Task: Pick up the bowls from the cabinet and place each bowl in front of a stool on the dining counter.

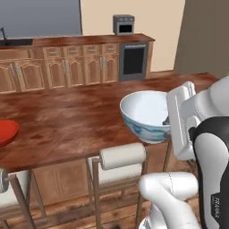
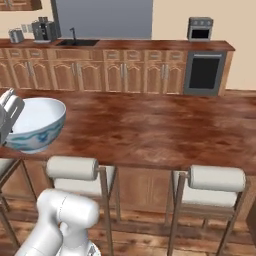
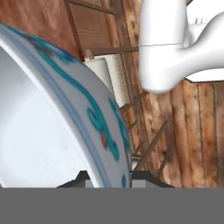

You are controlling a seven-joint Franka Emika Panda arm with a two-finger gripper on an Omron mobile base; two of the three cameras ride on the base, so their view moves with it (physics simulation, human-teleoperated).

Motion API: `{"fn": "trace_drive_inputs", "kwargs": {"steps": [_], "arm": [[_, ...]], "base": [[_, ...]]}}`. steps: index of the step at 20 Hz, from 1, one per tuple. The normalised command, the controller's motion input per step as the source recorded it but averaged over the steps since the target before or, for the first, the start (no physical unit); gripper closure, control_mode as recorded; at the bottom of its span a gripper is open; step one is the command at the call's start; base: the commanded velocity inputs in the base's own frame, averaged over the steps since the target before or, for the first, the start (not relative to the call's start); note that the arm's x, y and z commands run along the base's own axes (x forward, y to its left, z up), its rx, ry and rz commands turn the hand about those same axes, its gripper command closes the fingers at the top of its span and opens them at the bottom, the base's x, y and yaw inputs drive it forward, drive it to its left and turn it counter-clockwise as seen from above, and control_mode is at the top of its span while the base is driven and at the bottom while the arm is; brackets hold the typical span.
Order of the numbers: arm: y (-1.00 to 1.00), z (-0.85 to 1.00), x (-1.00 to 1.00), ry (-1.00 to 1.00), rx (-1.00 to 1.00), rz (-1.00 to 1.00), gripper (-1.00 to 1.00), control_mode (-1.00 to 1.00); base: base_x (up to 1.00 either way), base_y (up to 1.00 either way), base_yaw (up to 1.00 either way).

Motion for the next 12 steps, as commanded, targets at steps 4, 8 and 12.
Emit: {"fn": "trace_drive_inputs", "kwargs": {"steps": [4, 8, 12], "arm": [[0.00, 0.00, 0.00, 0.00, 0.00, 0.00, 1.00, 1.00], [-0.10, -0.22, 0.75, 0.00, 0.08, 0.13, 1.00, -1.00], [-0.10, -0.38, 1.00, 0.02, 0.11, 0.17, 1.00, -1.00]], "base": [[1.00, -0.38, 0.35], [0.25, -0.05, 0.06], [0.00, 0.00, 0.00]]}}
